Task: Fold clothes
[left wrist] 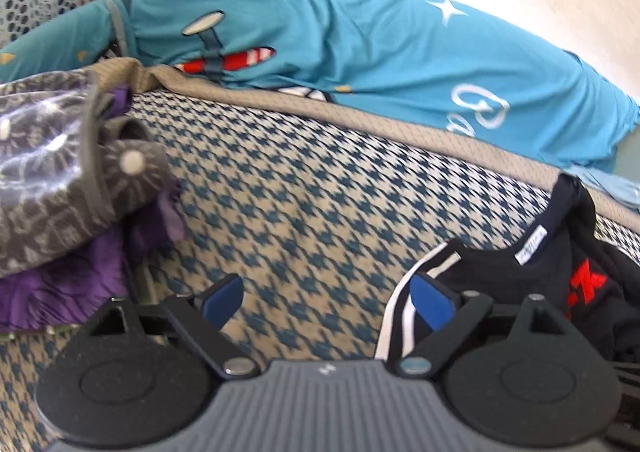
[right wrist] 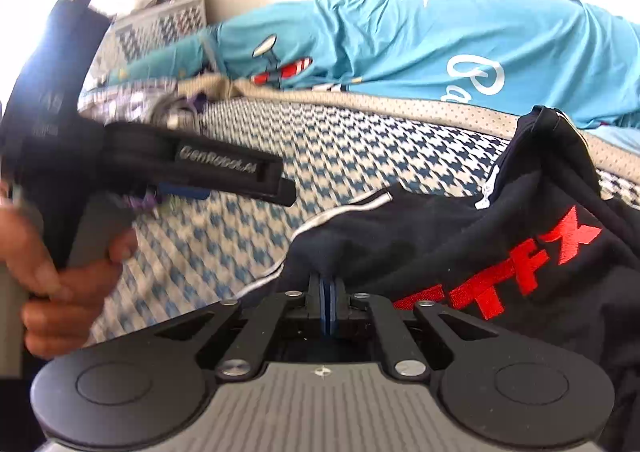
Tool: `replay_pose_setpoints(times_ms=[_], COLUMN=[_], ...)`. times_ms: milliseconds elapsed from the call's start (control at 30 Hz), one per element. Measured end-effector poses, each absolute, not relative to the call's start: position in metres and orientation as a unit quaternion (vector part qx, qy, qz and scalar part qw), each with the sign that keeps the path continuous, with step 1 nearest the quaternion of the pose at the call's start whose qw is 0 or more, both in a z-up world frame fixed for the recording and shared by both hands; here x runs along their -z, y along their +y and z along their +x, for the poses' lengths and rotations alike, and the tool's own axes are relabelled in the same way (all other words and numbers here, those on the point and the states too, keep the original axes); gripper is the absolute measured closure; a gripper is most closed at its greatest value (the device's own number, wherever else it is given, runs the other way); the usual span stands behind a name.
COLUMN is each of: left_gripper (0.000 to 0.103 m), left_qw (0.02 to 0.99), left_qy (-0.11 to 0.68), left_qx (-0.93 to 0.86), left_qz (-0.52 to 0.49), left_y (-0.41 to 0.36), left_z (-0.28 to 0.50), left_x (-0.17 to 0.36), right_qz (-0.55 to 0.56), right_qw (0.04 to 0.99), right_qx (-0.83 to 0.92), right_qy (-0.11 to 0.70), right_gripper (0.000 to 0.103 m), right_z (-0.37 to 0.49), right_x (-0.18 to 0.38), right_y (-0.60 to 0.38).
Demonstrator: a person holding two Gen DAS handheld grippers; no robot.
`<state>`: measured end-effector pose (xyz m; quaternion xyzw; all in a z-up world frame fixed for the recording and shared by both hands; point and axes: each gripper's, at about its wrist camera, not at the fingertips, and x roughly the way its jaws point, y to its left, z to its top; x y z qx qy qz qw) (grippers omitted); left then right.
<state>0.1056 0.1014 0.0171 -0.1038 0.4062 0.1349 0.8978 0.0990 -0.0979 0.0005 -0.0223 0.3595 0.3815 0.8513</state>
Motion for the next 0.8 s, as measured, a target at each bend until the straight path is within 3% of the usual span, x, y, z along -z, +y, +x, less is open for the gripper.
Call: replay_pose_setpoints(times_ms=[333, 800], left_gripper=[0.012, 0.009], left_qw=[0.892, 0.890], left_qy=[0.387, 0.365], left_qx=[-0.183, -0.198], left_qz=[-0.149, -0.187], left_y=[0.149, 0.180], left_z=[0.090, 0.072], left_x=[-0.033, -0.051], right_qz=[0.104, 0.135], right_qw=[0.849, 0.825], right_qx=[-0.387, -0.418], right_qy=[0.345, 0.356], right_gripper=[0.098, 0.095], right_z=[0.105, 0.100], right_x=[-0.017, -0.007], right_y=[-0.080, -0.029])
